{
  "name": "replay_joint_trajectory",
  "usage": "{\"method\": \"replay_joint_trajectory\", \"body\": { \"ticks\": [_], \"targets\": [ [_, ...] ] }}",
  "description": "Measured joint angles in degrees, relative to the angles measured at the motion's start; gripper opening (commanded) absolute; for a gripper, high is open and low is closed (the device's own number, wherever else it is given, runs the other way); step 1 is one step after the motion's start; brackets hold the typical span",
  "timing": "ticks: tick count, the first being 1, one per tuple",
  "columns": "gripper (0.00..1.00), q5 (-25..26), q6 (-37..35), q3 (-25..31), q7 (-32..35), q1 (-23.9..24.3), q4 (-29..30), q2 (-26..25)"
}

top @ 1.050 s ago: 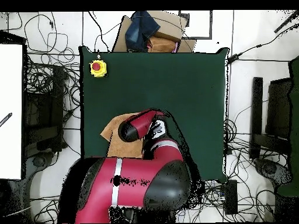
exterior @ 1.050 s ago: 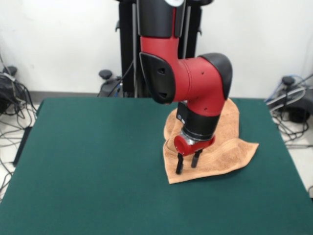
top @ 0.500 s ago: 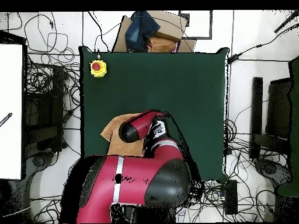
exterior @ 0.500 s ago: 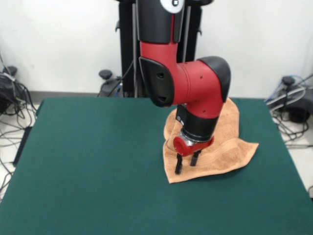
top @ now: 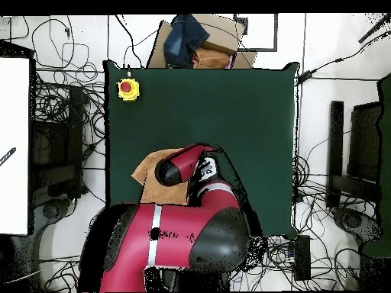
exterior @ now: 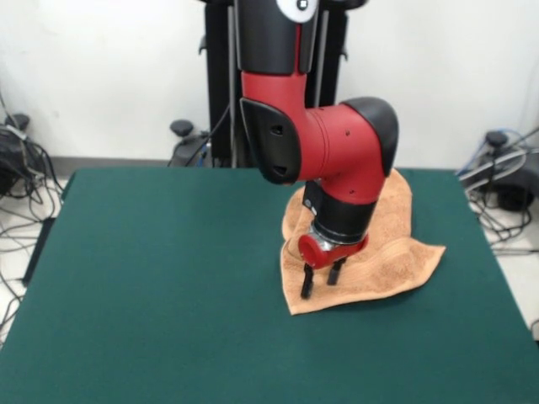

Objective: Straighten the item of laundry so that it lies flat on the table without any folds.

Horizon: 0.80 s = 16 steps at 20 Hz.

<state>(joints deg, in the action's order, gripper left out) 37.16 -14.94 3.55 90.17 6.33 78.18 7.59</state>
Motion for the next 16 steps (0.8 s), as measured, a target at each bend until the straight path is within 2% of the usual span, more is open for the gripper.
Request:
{"method": "replay_joint_trajectory", "body": {
  "ticks": [1,2,16],
  "targets": [
    [1.00,0.0,0.0,0.0,0.0,0.0,0.0,0.0],
    [0.00,0.0,0.0,0.0,0.0,0.1,0.0,0.0],
    [0.00,0.0,-0.6,0.1,0.0,0.2,0.0,-0.1]
  ]
}}
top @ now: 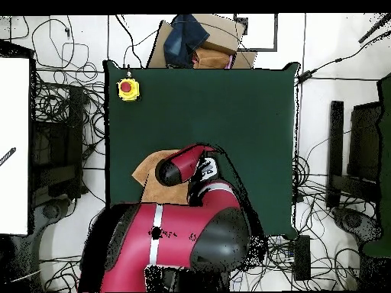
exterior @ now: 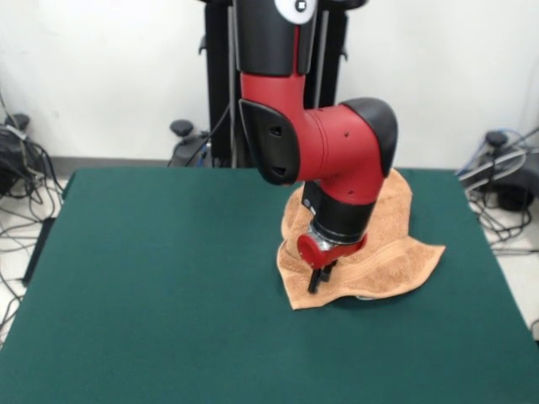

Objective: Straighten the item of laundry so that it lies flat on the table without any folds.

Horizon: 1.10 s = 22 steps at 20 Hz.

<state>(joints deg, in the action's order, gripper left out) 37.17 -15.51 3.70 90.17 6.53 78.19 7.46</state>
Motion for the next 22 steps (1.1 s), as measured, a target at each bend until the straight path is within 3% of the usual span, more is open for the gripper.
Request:
{"method": "replay_joint_trajectory", "body": {
  "ticks": [13,22],
  "targets": [
    [0.00,3.3,0.0,-0.7,0.0,-2.3,-0.3,0.9],
    [0.00,3.3,-1.9,-0.4,0.0,-0.9,-0.2,3.6]
  ]
}}
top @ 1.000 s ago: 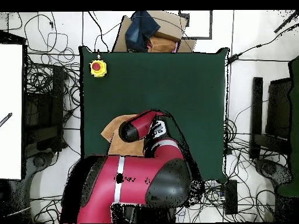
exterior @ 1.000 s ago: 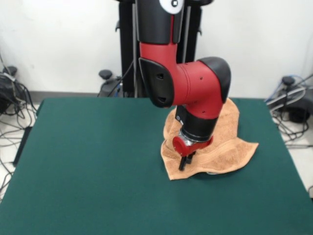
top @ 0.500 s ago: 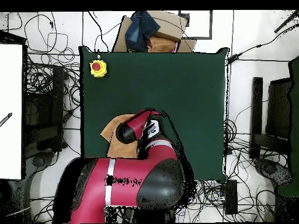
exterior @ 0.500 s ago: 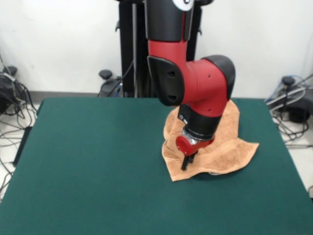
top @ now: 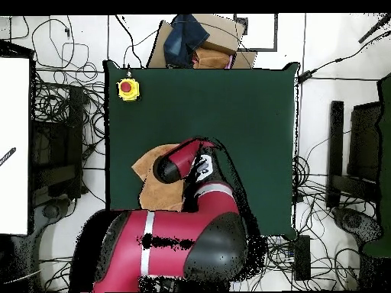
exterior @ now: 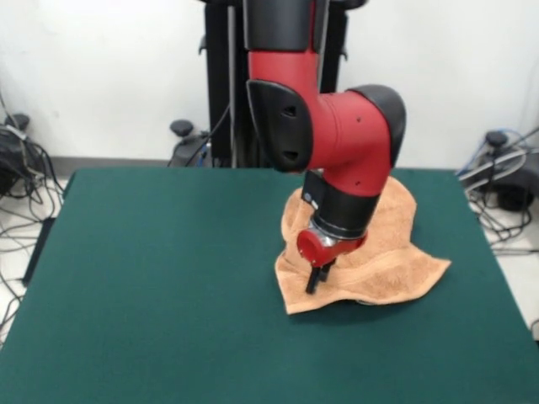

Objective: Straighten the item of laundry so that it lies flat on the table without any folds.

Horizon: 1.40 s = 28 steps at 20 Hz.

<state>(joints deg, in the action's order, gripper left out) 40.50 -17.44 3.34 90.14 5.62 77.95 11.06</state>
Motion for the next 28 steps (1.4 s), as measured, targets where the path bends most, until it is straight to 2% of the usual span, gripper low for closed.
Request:
{"method": "replay_joint_trajectory", "body": {
  "ticks": [8,20,28],
  "targets": [
    [0.00,0.7,-2.3,0.3,0.0,3.1,-1.0,2.0],
    [0.00,4.5,-2.3,0.3,0.0,3.4,-4.8,0.8],
    [0.00,4.9,-2.3,0.3,0.0,3.4,-5.5,0.2]
  ]
}}
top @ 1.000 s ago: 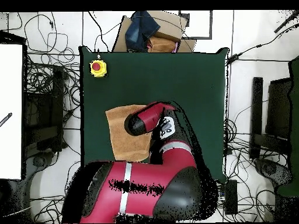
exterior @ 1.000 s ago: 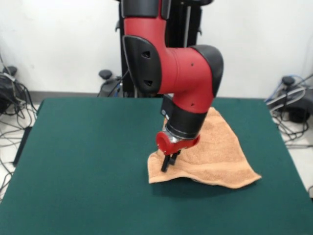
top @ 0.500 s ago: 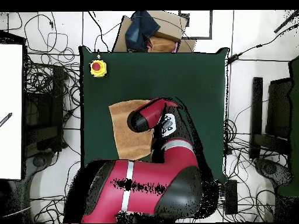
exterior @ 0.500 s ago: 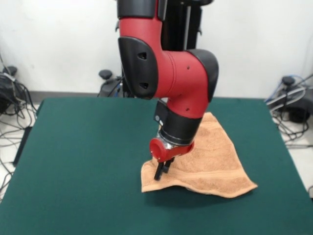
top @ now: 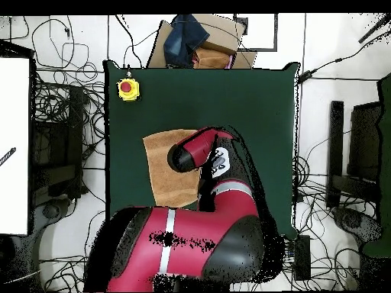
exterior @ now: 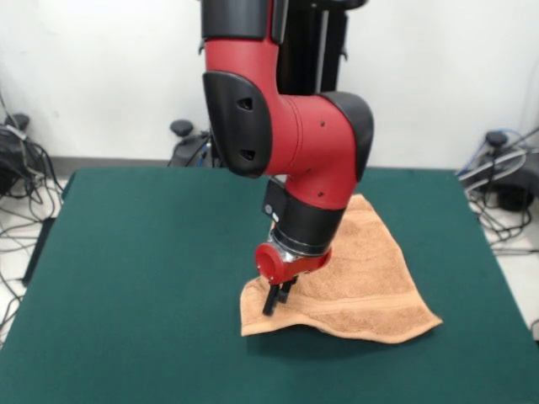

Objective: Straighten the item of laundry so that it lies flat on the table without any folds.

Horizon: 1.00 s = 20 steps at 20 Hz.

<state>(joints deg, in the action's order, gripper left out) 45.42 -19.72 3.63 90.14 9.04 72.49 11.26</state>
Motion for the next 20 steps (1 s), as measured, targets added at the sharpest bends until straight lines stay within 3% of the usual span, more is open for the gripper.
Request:
{"method": "replay_joint_trajectory", "body": {
  "ticks": [13,20],
  "targets": [
    [0.00,0.1,0.0,0.0,0.0,0.2,0.3,0.6],
    [0.00,0.3,0.0,0.1,0.0,2.7,1.4,3.0]
  ]
}}
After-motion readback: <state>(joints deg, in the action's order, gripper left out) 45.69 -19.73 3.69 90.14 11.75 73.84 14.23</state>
